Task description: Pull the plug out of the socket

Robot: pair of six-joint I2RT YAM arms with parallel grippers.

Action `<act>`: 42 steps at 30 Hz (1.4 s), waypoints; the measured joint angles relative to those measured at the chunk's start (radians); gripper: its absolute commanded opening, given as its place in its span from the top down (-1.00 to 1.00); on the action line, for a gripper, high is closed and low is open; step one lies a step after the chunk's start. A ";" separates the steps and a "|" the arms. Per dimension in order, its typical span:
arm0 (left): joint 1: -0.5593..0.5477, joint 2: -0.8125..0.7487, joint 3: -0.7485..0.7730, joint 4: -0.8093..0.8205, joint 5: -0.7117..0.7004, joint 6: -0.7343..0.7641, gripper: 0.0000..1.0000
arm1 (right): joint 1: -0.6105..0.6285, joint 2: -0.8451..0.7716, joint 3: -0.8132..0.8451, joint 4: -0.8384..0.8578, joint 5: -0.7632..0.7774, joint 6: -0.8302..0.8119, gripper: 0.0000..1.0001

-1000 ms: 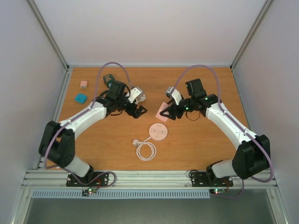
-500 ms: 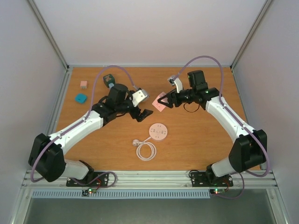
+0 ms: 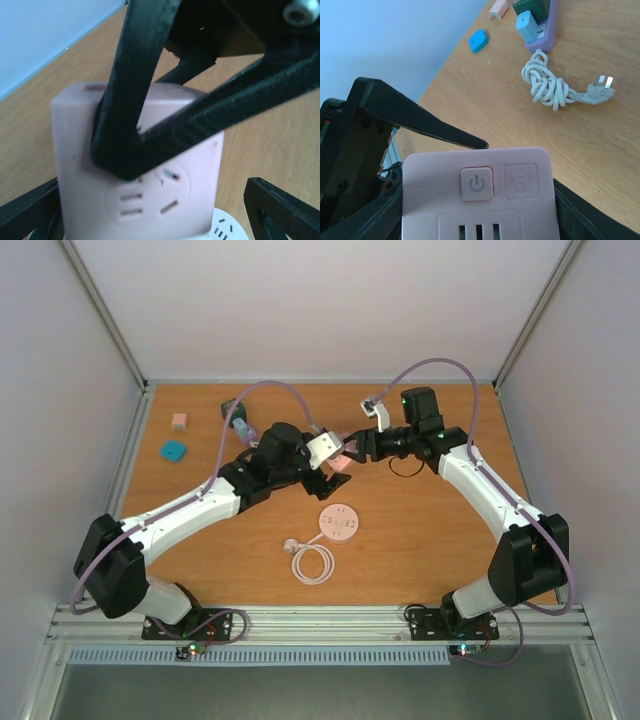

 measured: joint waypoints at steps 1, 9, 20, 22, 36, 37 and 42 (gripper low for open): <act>-0.008 0.009 0.008 0.005 -0.013 -0.003 -0.84 | 0.000 0.002 0.000 0.006 -0.004 0.012 0.67; -0.031 0.032 0.027 0.047 -0.086 -0.021 -0.29 | 0.000 0.006 -0.010 0.024 -0.031 0.064 0.66; -0.034 0.033 0.027 0.052 -0.121 -0.001 0.16 | -0.006 0.008 -0.013 0.034 -0.039 0.090 -0.42; -0.028 0.032 0.027 0.049 -0.113 0.000 0.18 | -0.008 0.008 -0.013 0.031 -0.038 0.092 -0.69; 0.283 -0.014 -0.019 -0.188 -0.011 -0.026 0.22 | -0.046 0.007 0.007 0.003 -0.013 -0.015 -0.97; 0.319 -0.016 -0.025 -0.201 -0.002 -0.027 0.22 | -0.045 0.007 0.007 -0.001 -0.010 -0.029 -0.97; 0.493 -0.017 -0.077 -0.253 0.008 -0.035 0.23 | -0.042 0.004 -0.005 -0.016 0.006 -0.077 -0.97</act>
